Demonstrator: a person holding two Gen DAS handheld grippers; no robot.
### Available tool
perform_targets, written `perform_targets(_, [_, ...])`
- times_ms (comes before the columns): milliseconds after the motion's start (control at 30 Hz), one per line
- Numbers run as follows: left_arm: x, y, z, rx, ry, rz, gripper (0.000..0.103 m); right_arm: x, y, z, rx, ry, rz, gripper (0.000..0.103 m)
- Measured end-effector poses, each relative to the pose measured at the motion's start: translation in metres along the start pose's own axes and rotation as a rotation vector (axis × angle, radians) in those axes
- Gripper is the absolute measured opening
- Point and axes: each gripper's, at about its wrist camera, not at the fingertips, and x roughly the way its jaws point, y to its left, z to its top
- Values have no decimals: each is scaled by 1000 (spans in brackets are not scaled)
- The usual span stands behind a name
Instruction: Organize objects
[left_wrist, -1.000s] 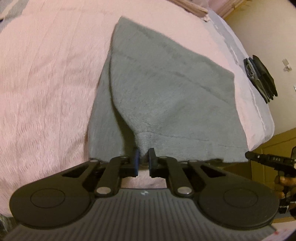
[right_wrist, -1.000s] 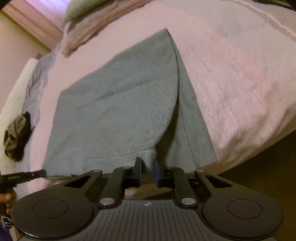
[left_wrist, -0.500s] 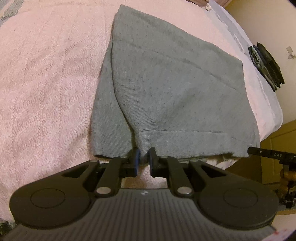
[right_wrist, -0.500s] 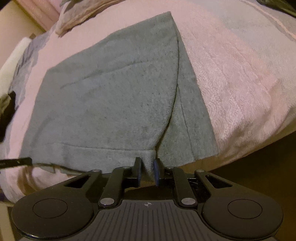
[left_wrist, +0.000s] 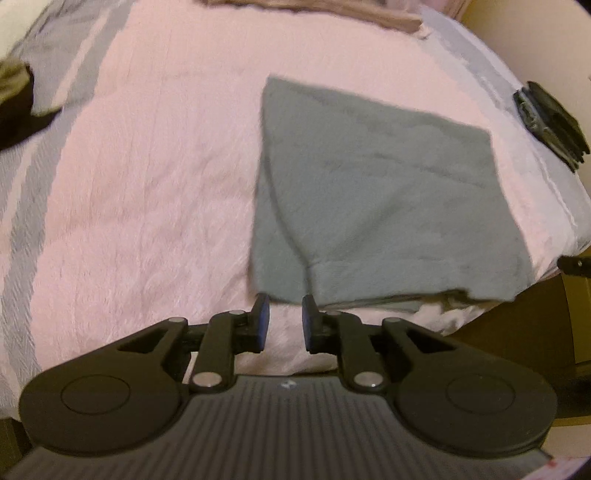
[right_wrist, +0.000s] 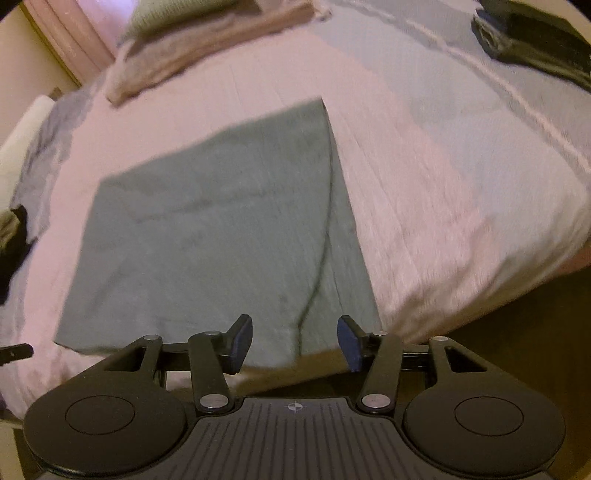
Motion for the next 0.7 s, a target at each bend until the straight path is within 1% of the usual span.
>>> perform_targets(33, [-5, -8, 2, 7, -12, 1, 14, -9, 7, 11, -31, -22, 16, 49])
perform_targets(67, [-7, -17, 6, 13, -21, 4, 14, -9, 7, 11, -31, -22, 16, 50])
perform_targets(133, [-12, -34, 11, 23, -43, 4, 17, -15, 10, 26, -72, -37, 27, 50])
perform_targets(167, [-14, -41, 13, 23, -49, 1, 17, -20, 12, 42, -100, -47, 45, 50])
perform_targets(233, [-17, -55, 18, 22, -60, 1, 19, -24, 11, 60, -139, -59, 66, 51])
perform_targets(267, [-17, -63, 21, 20, -66, 1, 19, -24, 11, 60, -139, -59, 66, 51])
perform_targets(333, [-14, -77, 28, -2, -76, 7, 21, -23, 8, 77, -182, -64, 75, 52])
perform_targets(367, [-12, -85, 31, -16, -78, 12, 21, -18, -1, 97, -213, -57, 93, 52])
perform_targets(433, [-3, -98, 37, -45, -78, 35, 21, -10, -14, 118, -241, -41, 122, 53])
perform_targets(533, [8, -121, 47, -100, -74, 89, 22, 8, -37, 148, -285, 4, 177, 54])
perform_targets(567, [13, -130, 50, -123, -61, 120, 22, 8, -37, 148, -285, 4, 177, 54])
perform_targets(600, [15, -139, 53, -147, -47, 143, 22, 21, -54, 166, -333, 44, 208, 54])
perform_targets(667, [19, -159, 58, -191, -35, 167, 23, 35, -66, 180, -387, 82, 225, 54])
perform_targets(700, [19, -168, 59, -206, -41, 179, 27, 42, -72, 187, -411, 102, 232, 54])
